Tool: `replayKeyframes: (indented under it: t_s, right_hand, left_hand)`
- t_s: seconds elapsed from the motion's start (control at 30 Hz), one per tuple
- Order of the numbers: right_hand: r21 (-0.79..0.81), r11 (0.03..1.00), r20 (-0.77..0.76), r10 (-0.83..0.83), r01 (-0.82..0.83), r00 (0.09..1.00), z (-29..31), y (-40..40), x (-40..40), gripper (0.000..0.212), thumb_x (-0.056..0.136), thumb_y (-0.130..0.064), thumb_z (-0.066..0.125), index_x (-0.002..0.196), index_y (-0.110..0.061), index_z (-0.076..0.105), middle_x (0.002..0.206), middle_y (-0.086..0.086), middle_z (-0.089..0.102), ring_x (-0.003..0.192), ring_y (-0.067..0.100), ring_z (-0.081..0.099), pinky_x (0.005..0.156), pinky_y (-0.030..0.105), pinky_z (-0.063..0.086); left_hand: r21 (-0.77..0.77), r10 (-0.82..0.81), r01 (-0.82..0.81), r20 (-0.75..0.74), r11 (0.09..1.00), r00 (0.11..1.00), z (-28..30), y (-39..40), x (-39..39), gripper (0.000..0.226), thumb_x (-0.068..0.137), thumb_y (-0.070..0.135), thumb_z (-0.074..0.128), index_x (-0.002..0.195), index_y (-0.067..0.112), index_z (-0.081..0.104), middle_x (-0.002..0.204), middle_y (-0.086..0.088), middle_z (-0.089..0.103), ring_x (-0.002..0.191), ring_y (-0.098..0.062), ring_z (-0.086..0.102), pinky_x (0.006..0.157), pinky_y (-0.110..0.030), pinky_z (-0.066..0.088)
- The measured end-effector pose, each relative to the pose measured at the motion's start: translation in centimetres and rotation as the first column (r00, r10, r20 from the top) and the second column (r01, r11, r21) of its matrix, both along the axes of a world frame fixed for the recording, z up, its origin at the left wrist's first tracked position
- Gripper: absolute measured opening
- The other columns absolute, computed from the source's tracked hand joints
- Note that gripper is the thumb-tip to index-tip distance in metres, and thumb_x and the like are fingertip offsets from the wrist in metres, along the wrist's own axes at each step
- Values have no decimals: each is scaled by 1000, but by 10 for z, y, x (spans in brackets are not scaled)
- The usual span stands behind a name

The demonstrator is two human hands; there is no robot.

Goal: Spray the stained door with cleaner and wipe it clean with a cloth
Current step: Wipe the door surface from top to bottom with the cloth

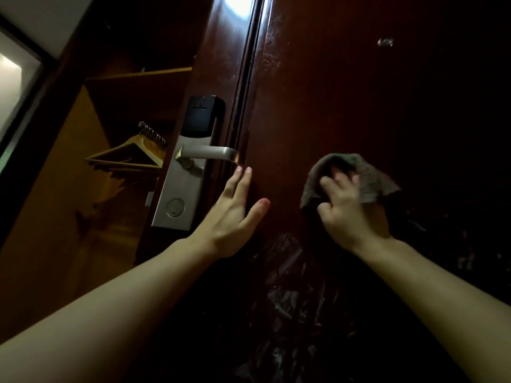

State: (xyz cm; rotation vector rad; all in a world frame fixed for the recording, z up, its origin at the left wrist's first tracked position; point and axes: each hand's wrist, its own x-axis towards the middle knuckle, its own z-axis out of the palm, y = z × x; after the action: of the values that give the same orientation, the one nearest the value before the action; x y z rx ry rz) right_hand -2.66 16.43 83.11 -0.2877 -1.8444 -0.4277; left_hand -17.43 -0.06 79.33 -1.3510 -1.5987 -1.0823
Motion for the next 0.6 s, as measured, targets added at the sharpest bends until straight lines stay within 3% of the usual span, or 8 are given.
replayKeyframes:
  t_s: [0.13,0.2,0.3,0.4,0.5,0.6]
  right_hand:
    - [10,995,-54,-101,102,993,-3,-24,-17,50,88,-28,45,137,-24,39,150,0,29,136,26,22,110,51,19]
    - [132,991,34,-23,18,999,-10,-42,-43,48,89,-27,47,136,-26,41,149,-1,31,135,26,25,110,47,24]
    - [167,973,186,126,-158,974,-19,-60,-65,46,92,-24,45,139,-24,39,152,-2,27,136,25,29,110,42,30]
    - [225,967,182,82,-123,980,-21,-44,-62,42,87,-28,42,129,-27,45,150,5,32,135,31,34,108,50,31]
    - [26,981,0,194,-194,981,-23,-12,-35,53,74,-28,37,126,-23,47,143,20,39,132,40,36,110,56,27]
    - [-111,994,-140,-25,9,990,-25,9,8,57,80,-25,34,135,-13,42,149,15,30,135,36,25,111,50,20]
  left_hand:
    - [-18,3,-3,10,1000,1000,0,-3,1,76,95,53,33,154,22,-2,161,1,-10,147,-12,0,109,-22,7]
    - [-35,40,-41,-18,999,999,-1,-1,2,76,95,52,35,153,21,-2,161,-1,-11,148,-14,-1,113,-23,8]
    - [-51,51,-52,-33,997,998,-2,-2,0,78,89,52,27,153,21,-5,161,-2,-13,148,-16,-1,116,-27,10]
    - [-79,127,-133,-75,988,989,-9,-8,-7,82,91,60,31,153,22,-7,161,0,-12,148,-13,-1,117,-28,11]
    - [-103,260,-278,-164,955,952,-21,-12,-10,92,89,63,43,152,20,-9,161,-1,-13,148,-12,-4,119,-29,10]
    - [-132,291,-325,-224,936,930,-24,-12,-5,105,80,67,55,153,18,-3,161,-3,-14,148,-15,-5,117,-29,9]
